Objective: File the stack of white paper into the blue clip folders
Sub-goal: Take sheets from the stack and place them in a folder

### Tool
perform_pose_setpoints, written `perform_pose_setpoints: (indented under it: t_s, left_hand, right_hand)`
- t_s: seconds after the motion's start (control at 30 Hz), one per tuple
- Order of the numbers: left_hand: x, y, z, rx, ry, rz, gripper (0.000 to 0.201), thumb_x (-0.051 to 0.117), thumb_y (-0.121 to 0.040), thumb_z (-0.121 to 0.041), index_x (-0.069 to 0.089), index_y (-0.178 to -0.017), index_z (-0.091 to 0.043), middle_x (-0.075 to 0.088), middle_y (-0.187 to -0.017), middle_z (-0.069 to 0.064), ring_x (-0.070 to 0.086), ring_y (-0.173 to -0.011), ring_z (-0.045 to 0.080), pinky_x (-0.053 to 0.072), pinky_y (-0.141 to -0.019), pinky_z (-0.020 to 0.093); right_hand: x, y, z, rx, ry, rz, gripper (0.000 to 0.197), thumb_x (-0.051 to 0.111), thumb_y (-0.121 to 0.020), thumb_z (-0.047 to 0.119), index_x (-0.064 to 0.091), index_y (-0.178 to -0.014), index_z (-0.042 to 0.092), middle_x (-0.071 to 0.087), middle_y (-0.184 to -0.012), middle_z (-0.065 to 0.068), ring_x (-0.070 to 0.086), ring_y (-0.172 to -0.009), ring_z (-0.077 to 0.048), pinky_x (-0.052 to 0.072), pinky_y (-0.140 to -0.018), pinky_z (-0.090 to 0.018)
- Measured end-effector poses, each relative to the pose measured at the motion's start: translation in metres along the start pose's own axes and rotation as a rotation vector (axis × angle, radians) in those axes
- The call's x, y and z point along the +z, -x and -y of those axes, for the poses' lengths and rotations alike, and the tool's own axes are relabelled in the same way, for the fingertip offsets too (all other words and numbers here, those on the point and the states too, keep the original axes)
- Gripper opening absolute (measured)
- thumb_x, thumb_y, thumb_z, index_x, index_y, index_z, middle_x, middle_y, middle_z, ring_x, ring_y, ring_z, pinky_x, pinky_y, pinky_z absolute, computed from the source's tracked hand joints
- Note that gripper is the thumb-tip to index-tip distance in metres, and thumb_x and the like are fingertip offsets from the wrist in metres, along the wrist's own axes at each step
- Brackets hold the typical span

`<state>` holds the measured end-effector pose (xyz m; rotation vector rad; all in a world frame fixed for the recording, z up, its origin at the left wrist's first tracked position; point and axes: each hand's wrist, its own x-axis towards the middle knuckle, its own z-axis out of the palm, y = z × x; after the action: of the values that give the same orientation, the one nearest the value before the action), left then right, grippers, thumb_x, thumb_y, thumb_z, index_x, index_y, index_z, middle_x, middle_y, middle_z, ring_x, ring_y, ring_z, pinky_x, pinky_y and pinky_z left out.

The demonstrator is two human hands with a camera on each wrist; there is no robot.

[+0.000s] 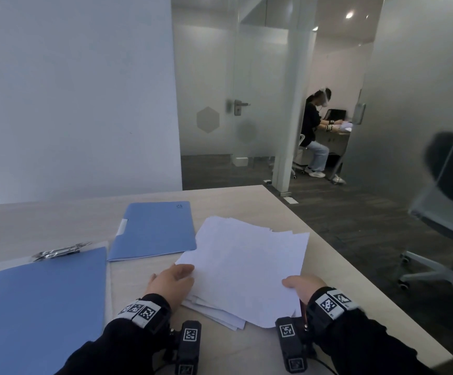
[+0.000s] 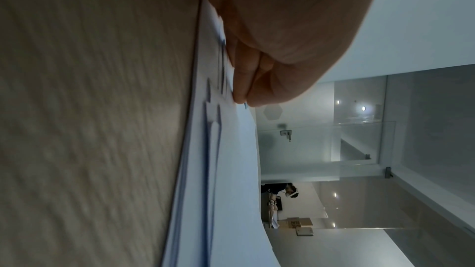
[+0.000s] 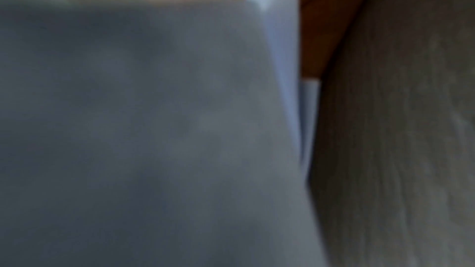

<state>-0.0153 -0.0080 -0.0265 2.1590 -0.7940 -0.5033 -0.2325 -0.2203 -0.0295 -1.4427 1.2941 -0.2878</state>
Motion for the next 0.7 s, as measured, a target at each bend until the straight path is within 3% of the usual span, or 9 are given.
perform_pose_setpoints:
  t_s: [0.07, 0.1, 0.2, 0.3, 0.5, 0.57, 0.63, 0.7]
  left_hand:
    - [-0.001, 0.002, 0.003, 0.003, 0.043, 0.005, 0.036, 0.05, -0.068, -0.036, 0.055, -0.098, -0.056, 0.057, -0.138, -0.007, 0.048, -0.13, 0.015, 0.022, -0.119, 0.039]
    - [-0.001, 0.002, 0.004, 0.008, 0.052, 0.001, 0.04, 0.052, -0.073, -0.033, 0.055, -0.105, -0.057, 0.049, -0.146, -0.004, 0.04, -0.138, 0.015, 0.019, -0.12, 0.038]
    - [-0.001, 0.0, 0.003, 0.023, -0.039, -0.02, 0.048, 0.053, -0.088, -0.02, 0.051, -0.134, -0.034, 0.035, -0.155, 0.004, 0.022, -0.147, 0.012, 0.011, -0.122, 0.035]
    - [0.001, 0.0, 0.003, 0.047, -0.053, -0.023, 0.046, 0.05, -0.09, -0.019, 0.052, -0.134, -0.032, 0.04, -0.152, 0.0, 0.02, -0.147, 0.01, 0.009, -0.122, 0.035]
    - [0.001, -0.001, 0.006, 0.086, -0.081, 0.005, 0.039, 0.049, -0.09, -0.022, 0.058, -0.124, -0.039, 0.056, -0.137, -0.014, 0.022, -0.145, 0.007, 0.0, -0.122, 0.036]
    - [0.002, -0.004, 0.009, 0.089, -0.07, 0.018, 0.038, 0.048, -0.091, -0.027, 0.056, -0.125, -0.041, 0.053, -0.139, -0.016, 0.019, -0.146, 0.002, -0.005, -0.121, 0.035]
    - [0.003, -0.006, 0.011, 0.077, -0.085, 0.009, 0.041, 0.048, -0.091, -0.03, 0.051, -0.13, -0.042, 0.047, -0.145, -0.014, 0.016, -0.146, 0.0, -0.006, -0.121, 0.033]
    - [0.004, -0.008, 0.012, 0.069, -0.112, -0.005, 0.045, 0.05, -0.089, -0.032, 0.048, -0.133, -0.042, 0.044, -0.149, -0.011, 0.015, -0.146, 0.0, -0.005, -0.121, 0.033]
  right_hand:
    - [0.001, 0.003, 0.002, 0.008, -0.009, -0.008, 0.028, 0.07, -0.081, 0.018, 0.069, -0.1, -0.003, 0.071, -0.106, -0.019, 0.067, -0.099, -0.035, 0.049, -0.099, -0.045]
    - [0.001, 0.003, 0.003, 0.009, -0.017, -0.01, 0.023, 0.07, -0.081, 0.018, 0.069, -0.095, -0.001, 0.071, -0.107, -0.019, 0.067, -0.1, -0.035, 0.049, -0.099, -0.045]
    - [0.002, 0.005, 0.006, 0.006, -0.023, -0.004, 0.012, 0.068, -0.084, 0.017, 0.066, -0.076, 0.008, 0.069, -0.112, -0.019, 0.065, -0.105, -0.035, 0.047, -0.102, -0.044]
    - [0.004, 0.001, 0.008, 0.007, -0.048, -0.002, 0.015, 0.067, -0.085, 0.016, 0.065, -0.073, 0.008, 0.069, -0.111, -0.019, 0.064, -0.107, -0.036, 0.046, -0.103, -0.044]
    - [0.01, -0.01, 0.011, 0.008, -0.053, -0.003, 0.014, 0.069, -0.082, 0.016, 0.068, -0.079, 0.003, 0.071, -0.109, -0.021, 0.065, -0.104, -0.037, 0.046, -0.102, -0.045]
    - [0.013, -0.011, 0.012, 0.003, -0.004, -0.013, 0.016, 0.067, -0.084, 0.015, 0.069, -0.085, 0.0, 0.069, -0.114, -0.021, 0.064, -0.107, -0.036, 0.046, -0.102, -0.043]
    - [0.012, -0.012, 0.013, 0.008, 0.039, -0.035, 0.026, 0.065, -0.086, 0.016, 0.067, -0.103, -0.004, 0.066, -0.119, -0.021, 0.063, -0.109, -0.035, 0.047, -0.099, -0.04]
    - [0.007, -0.01, 0.012, 0.012, 0.048, -0.062, 0.03, 0.066, -0.085, 0.017, 0.066, -0.104, -0.006, 0.067, -0.117, -0.024, 0.065, -0.1, -0.034, 0.048, -0.09, -0.037]
